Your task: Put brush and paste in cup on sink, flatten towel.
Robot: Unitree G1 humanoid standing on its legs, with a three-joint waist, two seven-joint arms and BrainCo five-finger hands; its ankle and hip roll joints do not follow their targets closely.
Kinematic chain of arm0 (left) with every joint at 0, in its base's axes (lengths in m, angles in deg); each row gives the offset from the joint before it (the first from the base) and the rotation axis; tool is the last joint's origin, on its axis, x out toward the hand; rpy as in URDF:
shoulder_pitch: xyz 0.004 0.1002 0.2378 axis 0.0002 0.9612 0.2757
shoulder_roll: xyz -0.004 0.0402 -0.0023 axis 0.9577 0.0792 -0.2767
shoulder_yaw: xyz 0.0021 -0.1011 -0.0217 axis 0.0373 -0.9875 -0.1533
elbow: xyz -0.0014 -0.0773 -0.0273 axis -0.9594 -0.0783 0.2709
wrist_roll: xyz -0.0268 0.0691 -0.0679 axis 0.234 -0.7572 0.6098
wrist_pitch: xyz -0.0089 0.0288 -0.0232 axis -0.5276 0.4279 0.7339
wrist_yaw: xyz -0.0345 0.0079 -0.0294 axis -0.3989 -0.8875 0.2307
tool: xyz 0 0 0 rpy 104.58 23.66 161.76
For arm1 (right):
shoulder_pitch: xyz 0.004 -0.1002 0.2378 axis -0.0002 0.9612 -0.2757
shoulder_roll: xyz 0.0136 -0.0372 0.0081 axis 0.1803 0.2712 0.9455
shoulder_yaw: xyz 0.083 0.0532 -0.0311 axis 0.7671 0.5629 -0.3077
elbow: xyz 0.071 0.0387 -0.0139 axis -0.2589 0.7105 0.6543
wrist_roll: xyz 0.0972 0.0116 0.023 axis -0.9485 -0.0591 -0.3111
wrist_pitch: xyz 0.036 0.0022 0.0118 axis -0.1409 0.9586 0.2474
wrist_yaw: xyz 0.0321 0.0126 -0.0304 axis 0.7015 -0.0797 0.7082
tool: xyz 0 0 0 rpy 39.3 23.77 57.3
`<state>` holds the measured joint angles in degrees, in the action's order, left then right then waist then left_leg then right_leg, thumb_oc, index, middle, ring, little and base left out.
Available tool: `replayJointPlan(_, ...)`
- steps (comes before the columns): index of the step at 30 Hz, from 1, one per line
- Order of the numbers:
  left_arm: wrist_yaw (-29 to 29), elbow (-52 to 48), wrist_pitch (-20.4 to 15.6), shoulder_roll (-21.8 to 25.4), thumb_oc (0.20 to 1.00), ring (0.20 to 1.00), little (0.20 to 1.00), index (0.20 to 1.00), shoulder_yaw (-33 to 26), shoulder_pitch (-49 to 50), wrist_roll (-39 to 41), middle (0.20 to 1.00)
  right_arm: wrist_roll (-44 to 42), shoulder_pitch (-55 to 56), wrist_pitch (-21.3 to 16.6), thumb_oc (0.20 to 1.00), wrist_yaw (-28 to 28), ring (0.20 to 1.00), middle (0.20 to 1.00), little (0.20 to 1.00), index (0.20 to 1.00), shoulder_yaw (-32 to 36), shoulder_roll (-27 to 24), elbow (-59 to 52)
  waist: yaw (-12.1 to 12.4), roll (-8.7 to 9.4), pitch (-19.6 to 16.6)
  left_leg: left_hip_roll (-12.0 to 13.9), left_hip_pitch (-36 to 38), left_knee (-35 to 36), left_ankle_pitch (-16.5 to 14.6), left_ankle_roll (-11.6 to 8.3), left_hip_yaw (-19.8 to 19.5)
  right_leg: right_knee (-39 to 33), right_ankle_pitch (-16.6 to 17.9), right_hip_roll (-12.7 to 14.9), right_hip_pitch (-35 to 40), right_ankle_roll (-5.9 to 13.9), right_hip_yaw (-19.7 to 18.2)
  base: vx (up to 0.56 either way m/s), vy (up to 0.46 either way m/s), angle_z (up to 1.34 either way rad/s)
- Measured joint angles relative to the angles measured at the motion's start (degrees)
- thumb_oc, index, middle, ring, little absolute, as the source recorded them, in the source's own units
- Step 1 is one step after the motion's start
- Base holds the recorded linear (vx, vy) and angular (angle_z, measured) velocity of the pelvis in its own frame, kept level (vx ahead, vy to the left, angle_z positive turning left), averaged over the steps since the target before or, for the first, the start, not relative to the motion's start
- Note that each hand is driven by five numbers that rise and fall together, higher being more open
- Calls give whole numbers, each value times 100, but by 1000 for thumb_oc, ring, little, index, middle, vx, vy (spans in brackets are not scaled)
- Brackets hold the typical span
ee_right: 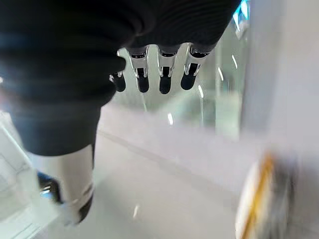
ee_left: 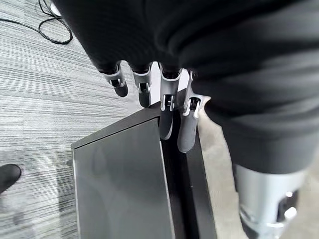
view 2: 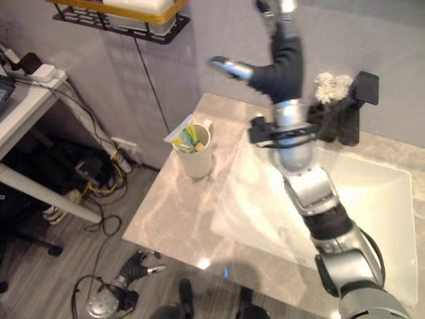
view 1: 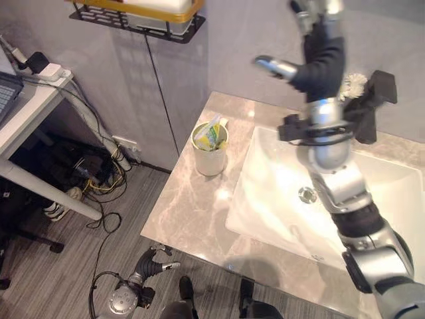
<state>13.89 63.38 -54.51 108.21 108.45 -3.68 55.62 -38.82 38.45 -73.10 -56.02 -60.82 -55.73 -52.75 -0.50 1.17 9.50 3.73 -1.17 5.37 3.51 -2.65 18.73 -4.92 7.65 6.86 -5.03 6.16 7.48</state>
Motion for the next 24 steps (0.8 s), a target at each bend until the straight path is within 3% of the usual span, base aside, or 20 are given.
replayJointPlan(3,-13,223,5,58,1000,1000,1000,1000,-98,46,0,1000,38,177,-18,1000,-139,1000,1000,1000,1000,405,-203,-30,-253,85,32,-39,24,21,-73,97,423,4,238,114,-229,345,-406,-131,13,-65)
replayJointPlan(4,56,340,2,140,1000,1000,1000,1000,-46,-91,-55,1000,272,955,-99,1000,-245,1000,1000,1000,1000,1166,-852,-225,-452,70,76,-43,-73,30,-77,189,400,84,353,144,-342,538,-717,-104,29,-17)
replayJointPlan(6,54,356,5,288,1000,1000,1000,1000,-47,-80,-140,1000,340,1373,-116,1000,-399,1000,1000,1000,1000,1686,-943,-193,-577,170,74,-42,-96,28,-42,229,488,78,407,129,-391,623,-811,-124,17,-16)
replayJointPlan(7,64,349,2,453,1000,1000,1000,1000,-58,-13,-179,1000,386,1644,-155,1000,-488,1000,1000,1000,1000,2018,-806,-196,-496,302,22,-67,-82,31,-42,229,653,-35,226,165,-405,669,-657,-104,-9,-56)
replayJointPlan(8,61,385,4,515,1000,1000,1000,1000,-113,65,-199,1000,399,1658,-157,1000,-586,1000,1000,1000,1000,2080,-652,-176,-479,375,-1,-70,-46,31,-50,237,782,-21,-72,214,-454,422,-434,-122,-16,-93)
replayJointPlan(9,32,388,55,397,1000,1000,1000,1000,-214,95,-218,1000,450,1943,-267,1000,-643,1000,1000,1000,1000,2299,-671,-218,-330,223,19,129,-44,27,-55,229,1014,-2,-390,202,-502,451,165,-31,-18,-92)
replayJointPlan(11,-49,390,123,415,1000,1000,1000,1000,-238,102,-219,1000,446,2137,-290,1000,-736,1000,1000,1000,1000,2410,-707,-227,-361,134,36,307,-45,25,-19,166,1107,322,-151,252,-498,261,284,-59,-72,-48)
replayJointPlan(14,-22,377,138,681,1000,1000,1000,1000,-509,216,-212,1000,524,3157,-398,1000,-730,1000,1000,1000,1000,3042,-795,-214,-195,385,-118,362,19,-7,90,-20,1149,589,-335,366,-224,194,153,-39,-159,-10)
replayJointPlan(15,-84,396,182,482,1000,1000,1000,1000,-797,412,-164,1000,627,3457,-356,1000,-824,1000,1000,1000,1000,3294,-678,-56,-124,375,-138,476,129,-6,152,-85,1191,419,-276,169,-131,106,71,-15,-221,-30)
replayJointPlan(18,-90,491,289,240,1000,1000,1000,1000,-1066,512,-157,1000,803,4085,-226,1000,-861,1000,1000,1000,1000,3618,-657,159,-200,260,-201,594,212,-9,178,-133,1187,-7,-118,38,158,30,79,-20,-267,-14)
replayJointPlan(24,-6,639,321,-297,1000,1000,1000,1000,-743,309,-157,1000,774,4562,-121,1000,-665,1000,1000,1000,1000,3614,-395,732,-374,74,-395,739,207,-27,204,-345,961,-58,-195,-63,299,14,236,-60,-213,14)
